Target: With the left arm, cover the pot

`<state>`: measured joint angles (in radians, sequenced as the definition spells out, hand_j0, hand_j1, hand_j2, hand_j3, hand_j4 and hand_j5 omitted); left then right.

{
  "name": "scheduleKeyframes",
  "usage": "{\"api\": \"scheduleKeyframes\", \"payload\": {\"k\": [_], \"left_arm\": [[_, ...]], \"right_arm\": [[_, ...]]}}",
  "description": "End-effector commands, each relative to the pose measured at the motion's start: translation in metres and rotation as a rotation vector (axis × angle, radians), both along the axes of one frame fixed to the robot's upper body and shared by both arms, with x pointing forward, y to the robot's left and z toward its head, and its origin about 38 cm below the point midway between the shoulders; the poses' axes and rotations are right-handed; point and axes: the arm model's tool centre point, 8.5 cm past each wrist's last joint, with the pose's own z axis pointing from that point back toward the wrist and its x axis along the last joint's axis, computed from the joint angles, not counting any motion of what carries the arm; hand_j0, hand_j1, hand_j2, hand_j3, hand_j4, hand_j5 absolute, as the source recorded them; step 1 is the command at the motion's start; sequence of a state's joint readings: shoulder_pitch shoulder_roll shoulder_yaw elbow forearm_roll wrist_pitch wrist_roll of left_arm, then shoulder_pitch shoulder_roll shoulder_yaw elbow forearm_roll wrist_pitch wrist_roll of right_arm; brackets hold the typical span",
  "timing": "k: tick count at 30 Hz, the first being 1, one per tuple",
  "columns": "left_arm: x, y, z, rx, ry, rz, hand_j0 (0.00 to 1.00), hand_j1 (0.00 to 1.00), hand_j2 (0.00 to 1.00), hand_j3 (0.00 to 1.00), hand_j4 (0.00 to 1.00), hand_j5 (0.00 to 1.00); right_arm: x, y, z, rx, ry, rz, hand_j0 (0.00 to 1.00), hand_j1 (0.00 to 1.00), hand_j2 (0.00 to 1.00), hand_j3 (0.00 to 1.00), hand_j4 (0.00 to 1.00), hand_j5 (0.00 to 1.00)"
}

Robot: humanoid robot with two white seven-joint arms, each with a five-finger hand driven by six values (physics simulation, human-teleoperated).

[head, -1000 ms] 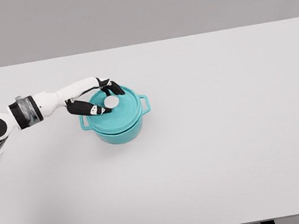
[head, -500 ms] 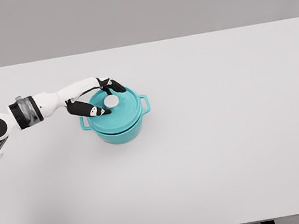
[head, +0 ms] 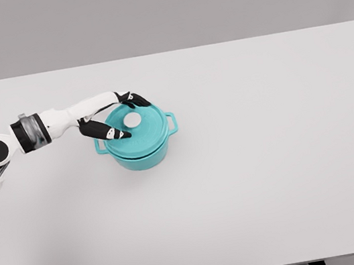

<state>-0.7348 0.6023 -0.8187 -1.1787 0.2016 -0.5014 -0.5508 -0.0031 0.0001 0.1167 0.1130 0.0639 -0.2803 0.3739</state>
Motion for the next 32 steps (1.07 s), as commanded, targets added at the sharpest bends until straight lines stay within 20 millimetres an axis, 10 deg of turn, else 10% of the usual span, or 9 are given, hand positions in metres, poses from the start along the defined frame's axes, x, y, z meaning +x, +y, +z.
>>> {"api": "scheduleKeyframes", "payload": {"k": [1, 15, 23, 27, 32], "left_arm": [[0.0, 0.0, 0.001, -0.006, 0.003, 0.003, 0.79, 0.79, 0.79, 0.79, 0.79, 0.79], [-0.005, 0.006, 0.012, -0.039, -0.001, -0.005, 0.83, 0.83, 0.83, 0.83, 0.83, 0.83], [-0.015, 0.061, 0.041, -0.051, -0.006, 0.055, 1.0, 1.0, 1.0, 1.0, 1.0, 1.0], [-0.044, 0.133, 0.09, -0.04, -0.048, 0.143, 1.0, 1.0, 1.0, 1.0, 1.0, 1.0], [-0.06, 0.164, 0.084, -0.093, -0.027, 0.234, 1.0, 1.0, 1.0, 1.0, 1.0, 1.0]], "right_arm": [[0.0, 0.0, 0.0, 0.001, -0.001, 0.001, 1.0, 1.0, 1.0, 1.0, 1.0, 1.0], [0.0, 0.0, 0.0, 0.001, -0.001, 0.001, 1.0, 1.0, 1.0, 1.0, 1.0, 1.0], [0.0, 0.0, 0.0, 0.001, -0.001, 0.001, 1.0, 1.0, 1.0, 1.0, 1.0, 1.0], [0.0, 0.0, 0.0, 0.001, -0.001, 0.001, 1.0, 1.0, 1.0, 1.0, 1.0, 1.0], [0.0, 0.0, 0.0, 0.001, -0.001, 0.001, 1.0, 1.0, 1.0, 1.0, 1.0, 1.0]]}}
